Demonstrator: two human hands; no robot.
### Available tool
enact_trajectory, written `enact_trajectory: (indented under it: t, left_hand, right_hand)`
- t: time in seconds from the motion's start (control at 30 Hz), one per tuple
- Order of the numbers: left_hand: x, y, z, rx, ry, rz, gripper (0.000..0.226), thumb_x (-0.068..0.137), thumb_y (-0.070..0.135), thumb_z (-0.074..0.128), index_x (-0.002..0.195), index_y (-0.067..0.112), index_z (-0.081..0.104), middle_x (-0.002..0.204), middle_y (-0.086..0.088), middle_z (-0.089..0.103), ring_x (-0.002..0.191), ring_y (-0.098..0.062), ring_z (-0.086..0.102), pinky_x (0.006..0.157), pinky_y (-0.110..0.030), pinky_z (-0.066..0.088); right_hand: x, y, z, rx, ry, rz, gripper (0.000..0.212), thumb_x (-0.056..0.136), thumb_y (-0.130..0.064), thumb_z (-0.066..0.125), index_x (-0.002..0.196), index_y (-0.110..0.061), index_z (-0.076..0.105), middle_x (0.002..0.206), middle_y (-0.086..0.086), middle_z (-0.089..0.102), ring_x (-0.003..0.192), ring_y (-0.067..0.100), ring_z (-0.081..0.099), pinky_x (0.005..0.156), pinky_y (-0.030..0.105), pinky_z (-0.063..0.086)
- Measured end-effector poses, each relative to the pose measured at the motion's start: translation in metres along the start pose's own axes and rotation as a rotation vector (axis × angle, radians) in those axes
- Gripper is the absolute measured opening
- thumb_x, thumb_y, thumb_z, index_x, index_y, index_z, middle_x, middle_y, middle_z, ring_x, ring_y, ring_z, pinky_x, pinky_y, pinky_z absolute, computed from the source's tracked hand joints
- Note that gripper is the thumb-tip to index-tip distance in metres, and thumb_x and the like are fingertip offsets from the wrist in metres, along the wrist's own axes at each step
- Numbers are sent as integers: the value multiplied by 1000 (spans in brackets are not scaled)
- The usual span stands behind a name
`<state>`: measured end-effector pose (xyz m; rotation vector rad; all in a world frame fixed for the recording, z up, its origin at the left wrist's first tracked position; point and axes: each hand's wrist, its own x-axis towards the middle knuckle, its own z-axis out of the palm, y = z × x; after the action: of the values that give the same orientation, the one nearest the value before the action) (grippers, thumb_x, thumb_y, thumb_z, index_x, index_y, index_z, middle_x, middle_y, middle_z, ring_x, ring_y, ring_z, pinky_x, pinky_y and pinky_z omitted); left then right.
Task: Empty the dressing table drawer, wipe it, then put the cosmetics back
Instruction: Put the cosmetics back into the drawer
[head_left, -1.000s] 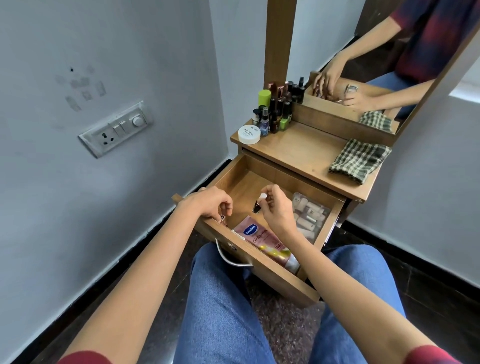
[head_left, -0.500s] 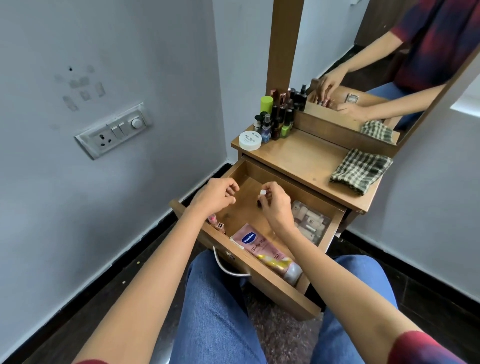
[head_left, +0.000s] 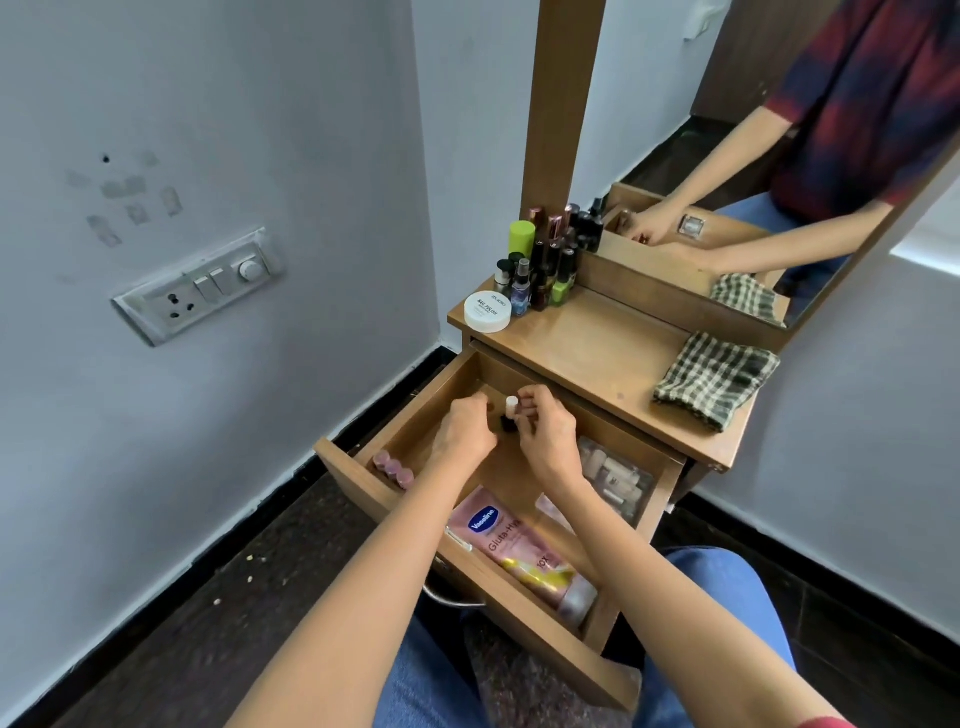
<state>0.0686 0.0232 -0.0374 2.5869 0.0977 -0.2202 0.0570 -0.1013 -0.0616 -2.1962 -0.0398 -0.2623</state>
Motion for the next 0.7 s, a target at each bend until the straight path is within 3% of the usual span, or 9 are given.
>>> enact_trajectory:
  t: [0.17,0.4,0.6,0.7]
  left_hand:
    - [5,14,15,-103,39,-46,27,85,22,71,109,16,60,109,-8,67,97,-26,66,79,-37,56]
    - [15,21,20,-74,193,-92,19,90,19,62,108,13,61,113,-10,63,101,-31,64,81,-40,54]
    - [23,21,18,-122,307,-168,16,92,13,58,107,11,56,113,-13,63,101,-34,64,81,-42,55]
    - [26,17,18,-159,332,-208,18,91,13,60,108,9,54,112,-15,64,100,-36,64,81,-45,54]
  right_hand:
    - [-10,9,-9,-3,61,25,28,90,4,54,114,-9,57,110,5,62,99,12,58,88,27,52]
    - [-10,12,-4,67,78,169,26,90,1,56,112,-11,60,104,0,63,96,11,58,87,23,48]
    - [5,14,9,131,-104,349,24,90,-1,55,113,-10,58,98,0,61,91,12,57,81,21,46]
    - [17,12,18,217,-168,397,29,91,-1,54,118,-10,59,106,2,65,97,13,61,89,25,50]
